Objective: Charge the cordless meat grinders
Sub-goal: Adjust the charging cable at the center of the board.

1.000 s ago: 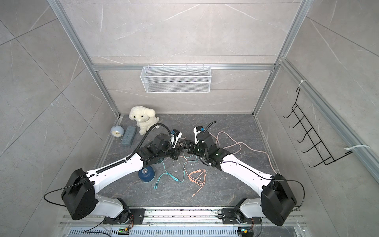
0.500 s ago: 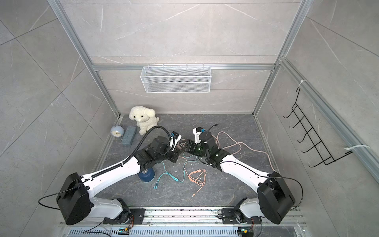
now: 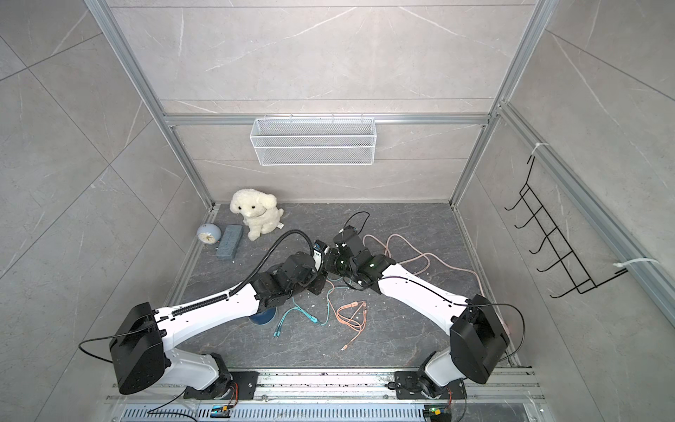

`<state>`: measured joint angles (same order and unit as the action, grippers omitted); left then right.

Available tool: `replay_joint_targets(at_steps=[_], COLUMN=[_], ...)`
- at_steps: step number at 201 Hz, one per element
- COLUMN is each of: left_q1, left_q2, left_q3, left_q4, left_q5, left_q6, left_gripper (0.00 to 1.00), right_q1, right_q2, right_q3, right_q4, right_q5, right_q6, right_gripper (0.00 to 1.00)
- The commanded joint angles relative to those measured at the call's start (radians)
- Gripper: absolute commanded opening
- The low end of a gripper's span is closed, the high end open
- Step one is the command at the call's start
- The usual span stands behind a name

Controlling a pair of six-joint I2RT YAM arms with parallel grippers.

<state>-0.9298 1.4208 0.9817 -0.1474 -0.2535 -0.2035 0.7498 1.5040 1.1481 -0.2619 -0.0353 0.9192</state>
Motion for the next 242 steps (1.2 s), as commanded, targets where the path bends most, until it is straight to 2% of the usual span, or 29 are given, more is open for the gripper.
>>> replay_joint_targets(at_steps=[1, 19, 35, 54, 73, 83, 188, 198, 225, 242], left_q1=[-0.02, -0.021, -0.025, -0.036, -0.046, -0.047, -0.049, -0.049, -0.049, -0.048], left_q2=[0.009, 0.012, 0.013, 0.013, 0.002, -0.002, -0.132, -0.144, -0.153, -0.151], left_q3=[0.05, 0.049, 0.045, 0.032, 0.009, 0.0, -0.15, -0.164, -0.171, -0.166], left_q4=[0.021, 0.02, 0.029, 0.056, 0.095, 0.111, 0.366, 0.385, 0.395, 0.39], left_q5=[-0.031, -0.05, -0.039, -0.03, -0.018, -0.015, 0.057, 0.065, 0.084, 0.092], left_q6=[0.042, 0.04, 0.039, 0.053, 0.069, 0.073, 0.089, 0.092, 0.094, 0.092], left_gripper=[0.0, 0.0, 0.0, 0.0, 0.0, 0.0, 0.0, 0.0, 0.0, 0.0], right_q1=[0.029, 0.033, 0.033, 0.033, 0.032, 0.033, 0.03, 0.031, 0.031, 0.03], right_q2=[0.023, 0.035, 0.043, 0.047, 0.059, 0.069, 0.055, 0.052, 0.05, 0.048], right_q3=[0.049, 0.068, 0.066, 0.058, 0.055, 0.058, 0.011, 0.014, 0.01, -0.004], right_q4=[-0.072, -0.094, -0.087, -0.073, -0.061, -0.057, -0.008, -0.011, -0.005, 0.016], right_q5=[0.061, 0.066, 0.056, 0.05, 0.028, 0.019, 0.02, 0.016, 0.013, 0.002], right_q6=[-0.008, -0.004, 0.009, 0.025, 0.039, 0.045, 0.092, 0.089, 0.089, 0.092], right_gripper=[0.28, 0.17, 0.14, 0.14, 0.22, 0.22, 0.06, 0.08, 0.24, 0.28])
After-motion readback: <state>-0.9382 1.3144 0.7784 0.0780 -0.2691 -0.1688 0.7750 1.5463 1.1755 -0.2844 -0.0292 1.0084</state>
